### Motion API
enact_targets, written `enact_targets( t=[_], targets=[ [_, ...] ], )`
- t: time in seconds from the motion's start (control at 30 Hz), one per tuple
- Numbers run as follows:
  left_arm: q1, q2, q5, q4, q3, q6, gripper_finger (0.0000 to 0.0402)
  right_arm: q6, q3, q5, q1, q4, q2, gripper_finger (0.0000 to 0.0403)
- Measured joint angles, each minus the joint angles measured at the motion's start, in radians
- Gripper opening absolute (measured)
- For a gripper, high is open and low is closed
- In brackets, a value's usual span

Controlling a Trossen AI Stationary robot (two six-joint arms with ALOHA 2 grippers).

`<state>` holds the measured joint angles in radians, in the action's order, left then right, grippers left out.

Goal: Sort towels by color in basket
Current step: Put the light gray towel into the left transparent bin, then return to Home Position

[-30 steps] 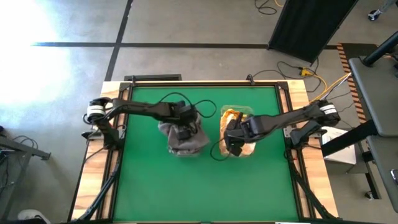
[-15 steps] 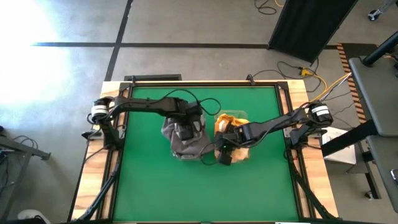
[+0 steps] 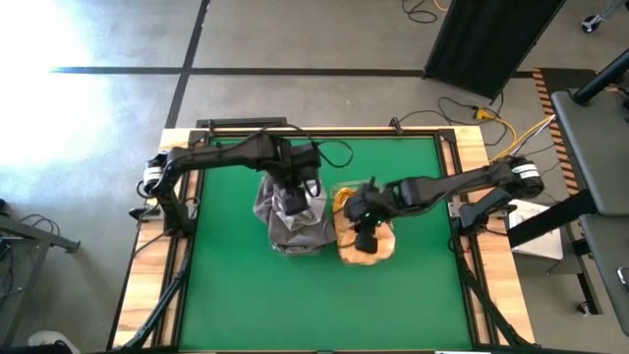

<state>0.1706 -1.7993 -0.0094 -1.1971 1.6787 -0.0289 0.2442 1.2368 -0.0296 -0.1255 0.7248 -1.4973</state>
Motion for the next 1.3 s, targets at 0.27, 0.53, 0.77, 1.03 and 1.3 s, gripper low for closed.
enact_targets(
  t=[0.27,0.53,0.77,1.03,1.3],
  targets=[
    [-0.060,0.039,0.081,0.033,0.157,-0.112,0.0159,-0.102,-0.048,-0.024,0.027,-0.017,0.173,0.0099],
    [-0.158,0.187,0.077,0.312,0.055,-0.124,0.0155,-0.070,-0.453,-0.016,0.024,-0.664,0.434,0.0065],
    [-0.159,0.237,0.015,0.246,-0.057,-0.347,0.0155,0.151,-0.577,-0.021,0.026,-0.663,0.577,0.0025],
    [-0.167,0.238,-0.030,0.397,-0.136,-0.122,0.0155,0.159,-0.578,-0.151,0.024,-0.412,0.674,0.0011],
    [-0.137,0.376,-0.015,0.694,-0.488,-0.025,0.0155,-0.265,-0.608,0.038,-0.001,-0.502,0.736,0.0020]
  ],
)
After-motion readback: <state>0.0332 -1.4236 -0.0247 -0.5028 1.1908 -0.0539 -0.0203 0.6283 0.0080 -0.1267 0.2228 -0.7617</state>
